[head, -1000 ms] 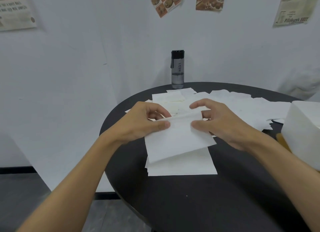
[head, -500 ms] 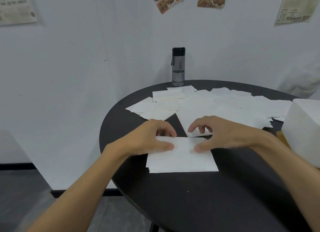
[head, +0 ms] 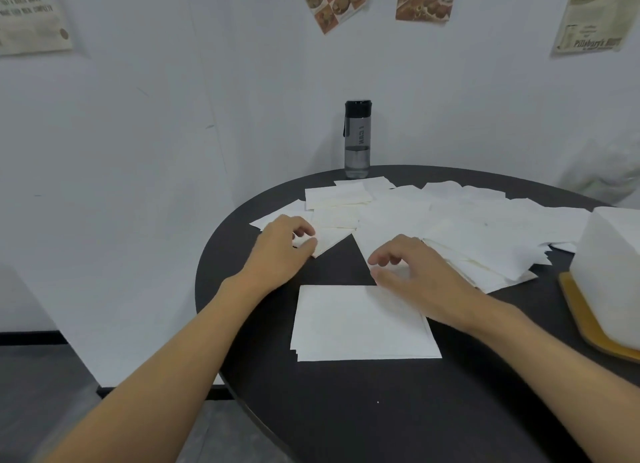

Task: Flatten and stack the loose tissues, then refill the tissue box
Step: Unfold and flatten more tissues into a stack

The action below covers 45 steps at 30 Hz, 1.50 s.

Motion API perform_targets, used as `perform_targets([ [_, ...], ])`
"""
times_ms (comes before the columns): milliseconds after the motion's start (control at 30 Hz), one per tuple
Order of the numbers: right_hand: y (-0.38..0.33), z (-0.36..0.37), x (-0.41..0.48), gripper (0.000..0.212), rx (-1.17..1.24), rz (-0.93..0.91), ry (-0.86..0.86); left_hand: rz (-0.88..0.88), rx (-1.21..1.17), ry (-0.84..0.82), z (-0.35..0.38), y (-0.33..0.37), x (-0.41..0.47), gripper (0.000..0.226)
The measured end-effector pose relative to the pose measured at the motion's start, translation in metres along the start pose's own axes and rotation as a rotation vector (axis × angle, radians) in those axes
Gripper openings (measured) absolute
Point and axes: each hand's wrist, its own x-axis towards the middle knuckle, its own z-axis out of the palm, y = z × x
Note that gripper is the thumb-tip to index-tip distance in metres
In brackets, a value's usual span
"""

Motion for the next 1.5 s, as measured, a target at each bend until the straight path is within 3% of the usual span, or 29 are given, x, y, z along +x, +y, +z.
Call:
perform_targets([
  [267, 0.003, 0.008, 0.006, 0.015, 0.046, 0.017, 0.038, -0.090, 0.111, -0.014, 0.000, -0.046, 0.041, 0.034],
  [533, 0.005, 0.011, 0.013, 0.020, 0.062, 0.036, 0.030, -0.063, 0.156, -0.036, -0.004, -0.055, 0.058, 0.022],
  [733, 0.007, 0.013, 0.015, 0.019, 0.058, 0.044, 0.045, 0.007, 0.193, 0.046, -0.005, -0.050, 0.053, 0.019],
  [967, 0.006, 0.012, 0.015, 0.019, 0.056, 0.042, 0.063, 0.177, 0.209, 0.299, -0.014, -0.034, 0.041, 0.015],
  [1200, 0.008, 0.011, 0.016, 0.008, 0.102, -0.009, 0.228, 0.312, 0.117, 0.446, -0.033, 0.004, 0.018, 0.010],
  [1400, 0.002, -0.005, 0.020, 0.053, 0.276, 0.020, 0.413, 0.346, -0.129, 0.316, -0.047, 0.049, -0.001, 0.010],
  [1500, -0.006, -0.014, 0.018, 0.056, 0.326, 0.032, 0.431, 0.365, -0.176, 0.192, -0.050, 0.061, -0.009, 0.009],
])
